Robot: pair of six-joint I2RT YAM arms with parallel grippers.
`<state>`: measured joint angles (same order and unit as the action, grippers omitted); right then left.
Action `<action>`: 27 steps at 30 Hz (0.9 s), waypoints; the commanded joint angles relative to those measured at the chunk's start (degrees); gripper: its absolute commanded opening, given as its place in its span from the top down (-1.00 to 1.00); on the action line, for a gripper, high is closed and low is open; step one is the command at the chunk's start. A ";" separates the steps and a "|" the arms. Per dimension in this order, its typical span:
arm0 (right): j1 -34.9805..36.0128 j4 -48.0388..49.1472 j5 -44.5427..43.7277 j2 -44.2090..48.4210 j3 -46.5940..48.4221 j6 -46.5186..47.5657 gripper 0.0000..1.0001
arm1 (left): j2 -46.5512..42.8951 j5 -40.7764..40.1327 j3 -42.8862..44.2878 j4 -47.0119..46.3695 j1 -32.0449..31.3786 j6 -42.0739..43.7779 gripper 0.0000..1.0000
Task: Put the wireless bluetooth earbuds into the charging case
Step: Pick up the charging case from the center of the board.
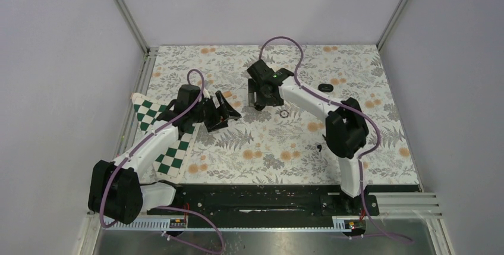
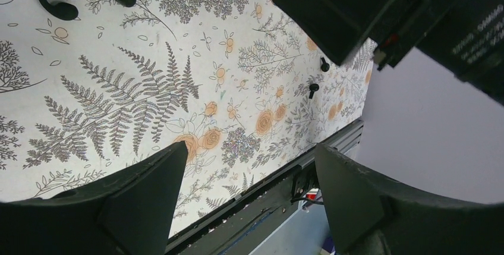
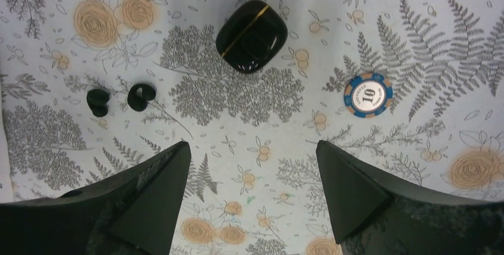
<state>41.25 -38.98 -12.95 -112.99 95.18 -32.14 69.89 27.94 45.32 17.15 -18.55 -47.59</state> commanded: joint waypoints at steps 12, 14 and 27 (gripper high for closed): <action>-2.96 -26.69 -1.73 -25.16 38.16 -0.21 -0.78 | -0.95 0.32 -2.30 -3.00 0.44 -0.04 -0.62; -2.99 -28.28 -1.55 -27.05 41.36 -3.67 -0.77 | -0.62 0.45 -2.43 -3.45 0.44 -0.20 -0.62; -3.66 -26.25 0.86 -30.30 40.62 -15.62 -0.52 | -0.37 1.05 -2.69 -3.61 0.46 0.35 -0.63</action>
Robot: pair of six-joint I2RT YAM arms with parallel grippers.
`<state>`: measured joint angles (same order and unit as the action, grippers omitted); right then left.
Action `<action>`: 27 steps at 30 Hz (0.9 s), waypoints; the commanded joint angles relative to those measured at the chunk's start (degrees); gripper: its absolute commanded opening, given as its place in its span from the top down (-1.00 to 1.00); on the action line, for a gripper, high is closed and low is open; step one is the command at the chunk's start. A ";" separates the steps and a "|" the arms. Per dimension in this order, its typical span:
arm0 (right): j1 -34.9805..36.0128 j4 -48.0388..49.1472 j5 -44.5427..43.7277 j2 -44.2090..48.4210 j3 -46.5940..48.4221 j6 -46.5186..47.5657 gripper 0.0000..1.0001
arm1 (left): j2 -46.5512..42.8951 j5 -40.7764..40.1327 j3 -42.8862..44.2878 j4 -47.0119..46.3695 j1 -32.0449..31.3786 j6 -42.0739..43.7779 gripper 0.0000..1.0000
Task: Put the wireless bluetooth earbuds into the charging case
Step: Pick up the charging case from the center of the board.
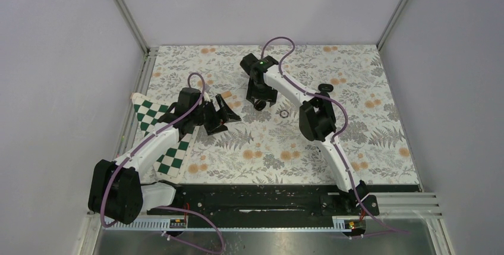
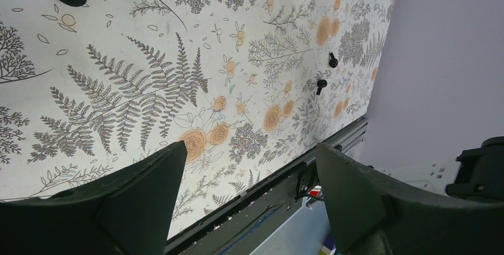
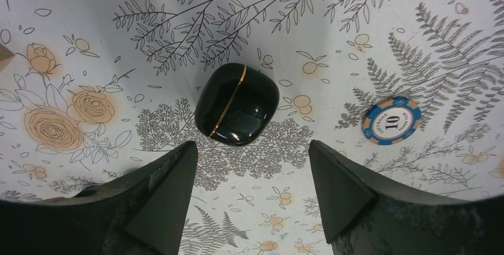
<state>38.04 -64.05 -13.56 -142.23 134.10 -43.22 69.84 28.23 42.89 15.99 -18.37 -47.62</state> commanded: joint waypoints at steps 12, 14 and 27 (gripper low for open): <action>-0.37 0.67 0.80 -3.70 2.78 -9.34 -0.42 | -1.01 0.95 -0.79 -2.32 0.38 0.98 -0.63; -0.43 0.76 -0.03 -3.88 3.06 -9.83 -0.39 | -1.06 1.06 -0.80 -2.28 0.35 0.95 -0.63; -0.47 3.79 3.36 -1.49 0.07 -5.44 0.31 | -1.88 1.43 -0.79 -1.97 0.36 0.95 -0.63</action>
<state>37.95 -62.28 -12.56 -146.45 135.15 -51.81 69.78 28.67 42.50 15.81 -18.37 -47.40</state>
